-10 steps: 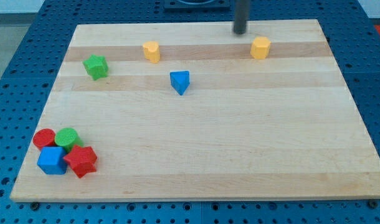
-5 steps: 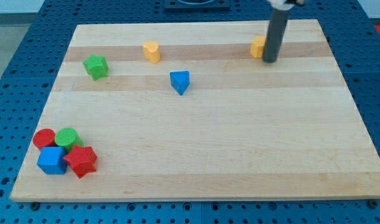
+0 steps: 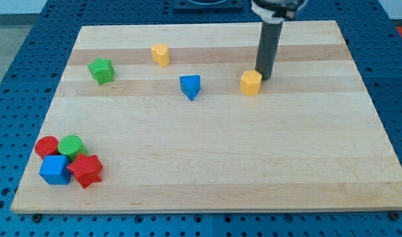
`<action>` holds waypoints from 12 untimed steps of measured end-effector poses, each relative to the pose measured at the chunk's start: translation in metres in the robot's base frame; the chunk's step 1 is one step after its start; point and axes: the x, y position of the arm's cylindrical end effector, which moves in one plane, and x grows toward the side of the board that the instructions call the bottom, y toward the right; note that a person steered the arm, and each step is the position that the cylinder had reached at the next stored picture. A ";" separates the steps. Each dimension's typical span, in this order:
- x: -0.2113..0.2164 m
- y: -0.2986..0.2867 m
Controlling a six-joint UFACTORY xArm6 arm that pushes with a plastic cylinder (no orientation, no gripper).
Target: Slide the hexagon to the right of the triangle
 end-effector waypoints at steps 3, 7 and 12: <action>0.028 0.061; 0.041 -0.042; -0.017 -0.031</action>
